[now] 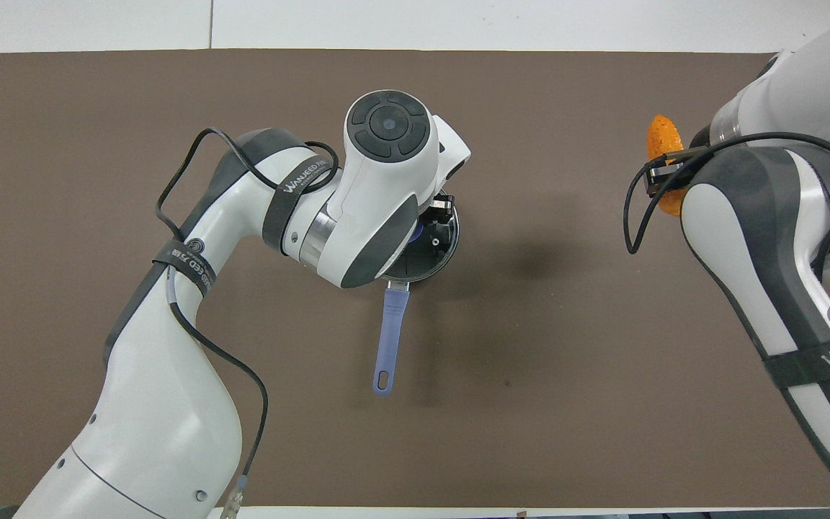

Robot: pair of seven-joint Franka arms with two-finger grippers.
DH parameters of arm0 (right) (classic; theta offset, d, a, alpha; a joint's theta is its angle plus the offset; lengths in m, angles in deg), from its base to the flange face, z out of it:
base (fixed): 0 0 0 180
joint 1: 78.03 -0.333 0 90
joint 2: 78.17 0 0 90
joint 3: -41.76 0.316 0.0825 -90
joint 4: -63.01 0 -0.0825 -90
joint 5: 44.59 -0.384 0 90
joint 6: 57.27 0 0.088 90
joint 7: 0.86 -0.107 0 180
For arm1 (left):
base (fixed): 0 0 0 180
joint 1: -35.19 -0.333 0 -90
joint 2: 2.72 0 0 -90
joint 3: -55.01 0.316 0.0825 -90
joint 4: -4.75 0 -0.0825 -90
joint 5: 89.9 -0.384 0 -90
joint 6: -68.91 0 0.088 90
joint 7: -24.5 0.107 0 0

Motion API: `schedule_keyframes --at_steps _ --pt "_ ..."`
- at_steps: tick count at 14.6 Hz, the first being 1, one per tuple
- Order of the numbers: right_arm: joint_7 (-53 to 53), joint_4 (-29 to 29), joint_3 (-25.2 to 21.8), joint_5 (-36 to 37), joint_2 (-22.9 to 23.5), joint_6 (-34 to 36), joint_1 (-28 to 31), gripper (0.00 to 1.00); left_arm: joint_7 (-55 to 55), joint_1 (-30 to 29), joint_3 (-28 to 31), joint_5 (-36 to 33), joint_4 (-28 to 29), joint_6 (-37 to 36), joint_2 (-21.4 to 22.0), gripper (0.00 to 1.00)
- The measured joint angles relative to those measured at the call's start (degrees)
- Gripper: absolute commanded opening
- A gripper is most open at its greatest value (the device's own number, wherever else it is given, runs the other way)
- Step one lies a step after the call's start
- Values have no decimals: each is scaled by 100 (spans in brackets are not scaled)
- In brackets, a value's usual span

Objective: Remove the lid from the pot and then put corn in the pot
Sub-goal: 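Lift the corn with the right gripper while the left gripper lifts the lid, then move the lid aside with the left gripper while the right gripper carries the corn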

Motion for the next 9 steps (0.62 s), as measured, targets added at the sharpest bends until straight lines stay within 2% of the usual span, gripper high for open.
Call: schedule_keyframes --at_steps 2,4,6,9 --pt "0 -124 8 -2 -21 27 -22 0 0 -14 39 0 -79 -306 110 37" --pt "-61 -152 18 -231 -23 27 -74 0 0 -21 78 4 -94 -570 311 29" --pt "-352 -156 30 -560 -22 -6 -221 0 0 -94 96 10 -100 -731 531 29" --pt "-996 -156 51 -599 49 -157 -956 0 37 -462 111 10 -101 -902 809 29"
